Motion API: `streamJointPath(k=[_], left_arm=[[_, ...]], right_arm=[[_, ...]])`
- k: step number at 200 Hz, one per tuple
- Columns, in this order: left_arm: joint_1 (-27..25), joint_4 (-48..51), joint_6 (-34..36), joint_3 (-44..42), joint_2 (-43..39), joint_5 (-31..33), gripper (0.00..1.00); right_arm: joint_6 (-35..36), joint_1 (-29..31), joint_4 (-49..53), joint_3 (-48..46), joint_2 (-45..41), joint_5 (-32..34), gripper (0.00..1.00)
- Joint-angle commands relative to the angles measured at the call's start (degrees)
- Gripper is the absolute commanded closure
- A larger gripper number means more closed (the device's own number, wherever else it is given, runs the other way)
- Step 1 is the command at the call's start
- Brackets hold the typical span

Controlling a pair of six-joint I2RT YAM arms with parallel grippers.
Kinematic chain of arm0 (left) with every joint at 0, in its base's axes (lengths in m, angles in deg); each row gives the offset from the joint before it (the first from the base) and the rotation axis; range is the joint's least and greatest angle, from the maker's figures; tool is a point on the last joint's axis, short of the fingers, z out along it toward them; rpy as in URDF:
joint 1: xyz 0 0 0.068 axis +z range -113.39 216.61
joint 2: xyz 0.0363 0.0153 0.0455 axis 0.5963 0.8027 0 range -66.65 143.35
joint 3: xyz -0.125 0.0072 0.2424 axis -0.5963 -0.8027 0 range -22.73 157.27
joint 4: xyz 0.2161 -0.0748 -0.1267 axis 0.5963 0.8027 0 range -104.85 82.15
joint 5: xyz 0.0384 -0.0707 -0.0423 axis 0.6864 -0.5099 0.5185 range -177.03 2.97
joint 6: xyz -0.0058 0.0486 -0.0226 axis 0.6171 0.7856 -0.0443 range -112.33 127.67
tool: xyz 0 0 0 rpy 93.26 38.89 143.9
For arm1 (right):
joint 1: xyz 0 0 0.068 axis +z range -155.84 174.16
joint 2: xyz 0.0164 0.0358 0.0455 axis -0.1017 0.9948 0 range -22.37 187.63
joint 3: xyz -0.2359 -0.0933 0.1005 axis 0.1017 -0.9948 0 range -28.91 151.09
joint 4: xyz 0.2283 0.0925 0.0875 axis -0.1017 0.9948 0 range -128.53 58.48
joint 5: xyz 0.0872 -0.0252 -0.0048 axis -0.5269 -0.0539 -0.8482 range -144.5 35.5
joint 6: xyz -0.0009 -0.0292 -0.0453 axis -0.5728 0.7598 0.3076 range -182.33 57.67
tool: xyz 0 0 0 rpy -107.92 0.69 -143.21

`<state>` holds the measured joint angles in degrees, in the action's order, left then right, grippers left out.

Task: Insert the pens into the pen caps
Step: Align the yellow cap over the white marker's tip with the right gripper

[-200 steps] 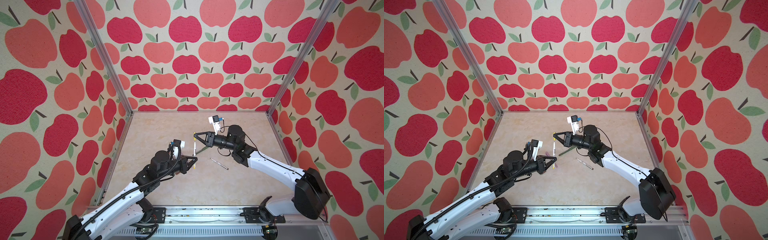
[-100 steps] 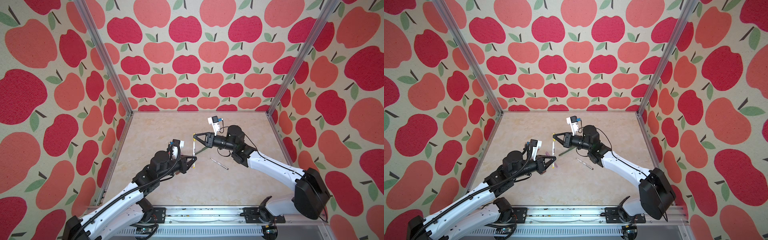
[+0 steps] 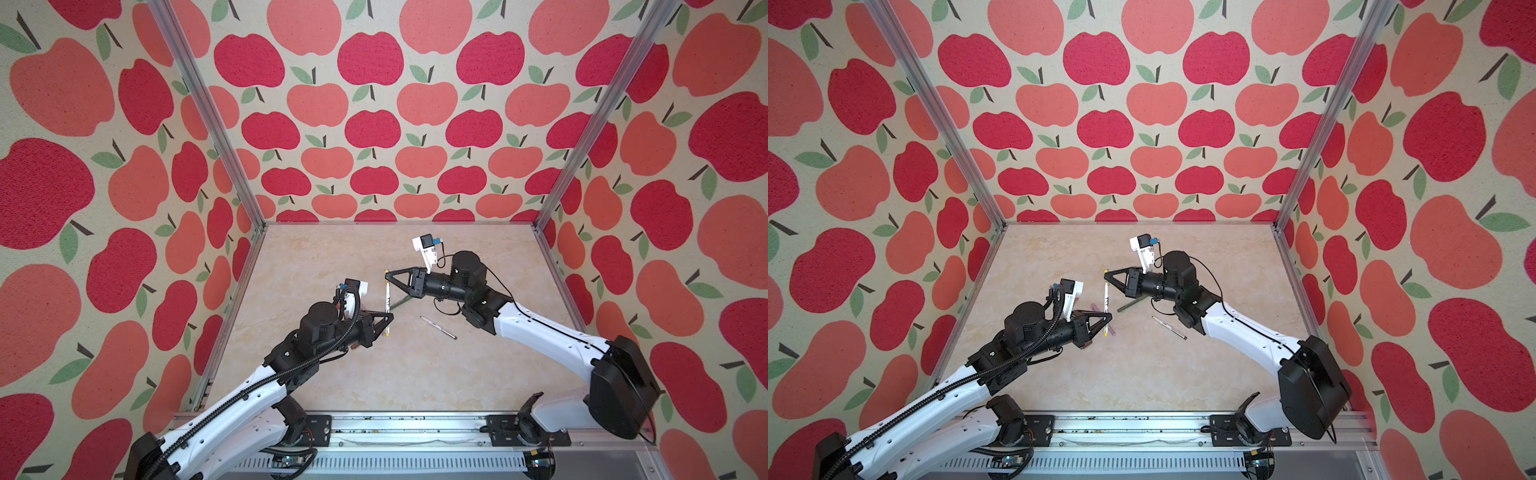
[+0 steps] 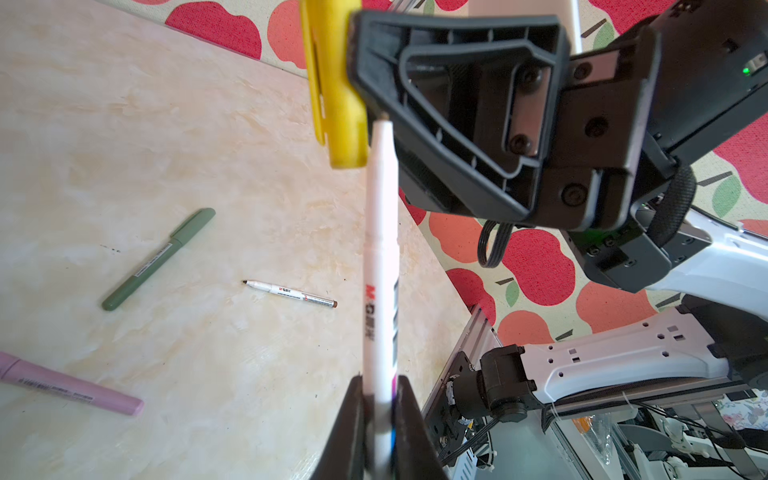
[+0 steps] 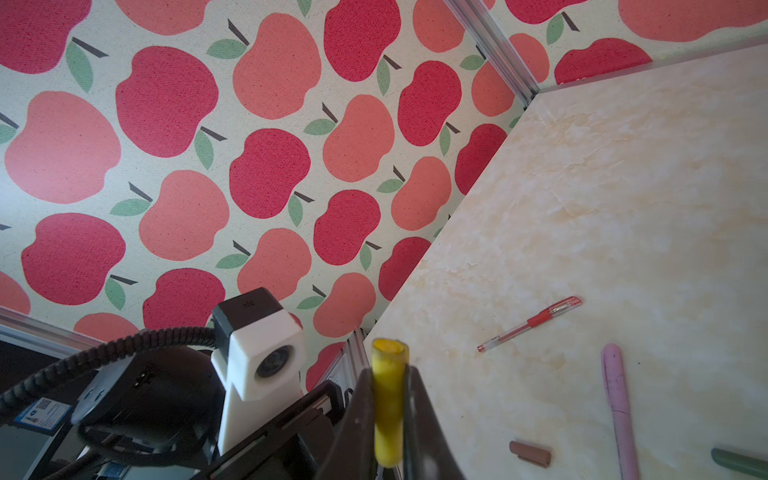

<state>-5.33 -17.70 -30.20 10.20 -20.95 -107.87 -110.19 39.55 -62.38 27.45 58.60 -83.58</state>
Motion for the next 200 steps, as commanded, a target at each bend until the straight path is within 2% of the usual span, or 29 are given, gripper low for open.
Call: streamJointPath(k=[1, 60, 200], left_arm=[[-0.23, -0.03, 0.95, 0.49, -0.16, -0.17, 1.0], [-0.17, 0.04, 0.95, 0.38, -0.34, 0.1, 1.0], [-0.18, 0.48, 1.38, 0.8, -0.33, 0.75, 1.0]], right_arm=[[1.76, -0.47, 1.24, 2.94, -1.15, 0.14, 0.92], [2.07, -0.56, 2.03, 4.77, -0.92, -0.59, 0.92], [2.33, -0.23, 2.26, 1.79, -1.76, -0.54, 0.93]])
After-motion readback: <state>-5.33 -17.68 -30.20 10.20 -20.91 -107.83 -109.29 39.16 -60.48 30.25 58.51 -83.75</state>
